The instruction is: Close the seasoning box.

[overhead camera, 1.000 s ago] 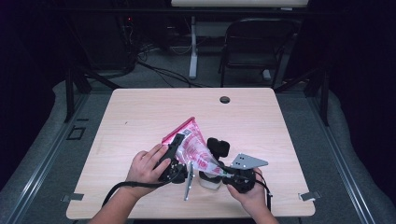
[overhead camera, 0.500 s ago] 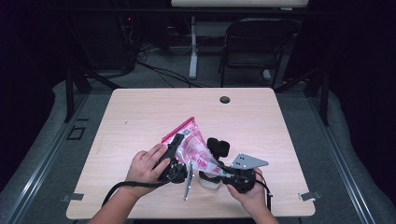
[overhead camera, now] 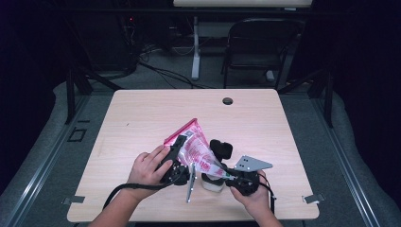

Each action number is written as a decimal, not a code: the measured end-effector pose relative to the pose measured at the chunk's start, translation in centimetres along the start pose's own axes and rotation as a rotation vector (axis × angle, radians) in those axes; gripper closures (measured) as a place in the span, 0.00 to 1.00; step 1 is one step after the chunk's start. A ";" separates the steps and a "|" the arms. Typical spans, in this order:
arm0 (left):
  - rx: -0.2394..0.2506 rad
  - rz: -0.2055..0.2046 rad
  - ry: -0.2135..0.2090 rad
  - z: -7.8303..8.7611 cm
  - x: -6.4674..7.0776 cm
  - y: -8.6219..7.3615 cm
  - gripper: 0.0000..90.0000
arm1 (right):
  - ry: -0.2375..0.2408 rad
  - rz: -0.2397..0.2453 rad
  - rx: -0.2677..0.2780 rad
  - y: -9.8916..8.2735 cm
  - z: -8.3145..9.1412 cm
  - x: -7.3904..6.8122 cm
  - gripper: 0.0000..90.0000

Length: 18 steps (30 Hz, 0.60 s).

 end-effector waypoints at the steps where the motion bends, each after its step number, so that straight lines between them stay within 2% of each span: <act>1: 0.000 -0.002 -0.001 0.0 0.0 0.0 0.76 | 0.000 0.000 0.000 0.0 0.0 0.0 0.96; 6: 0.002 -0.011 0.003 -0.1 -0.1 -0.1 0.76 | 0.000 0.000 -0.001 0.0 0.0 0.0 0.96; 10: -0.004 -0.003 -0.003 -0.1 0.0 -0.1 0.76 | -0.004 0.000 0.002 0.0 0.0 0.0 0.95; 18: 0.004 -0.002 0.010 0.0 -0.2 -0.1 0.76 | -0.004 0.000 0.000 0.0 0.0 0.1 0.96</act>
Point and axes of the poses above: each handheld gripper's, and its own axes: z roughly backward along the jaws, y roughly out of its top, x roughly to its right, the point moved 2 cm from there along -z, roughly forward along the jaws, and after that the axes turned 3 degrees about y, right-handed, at the moved point
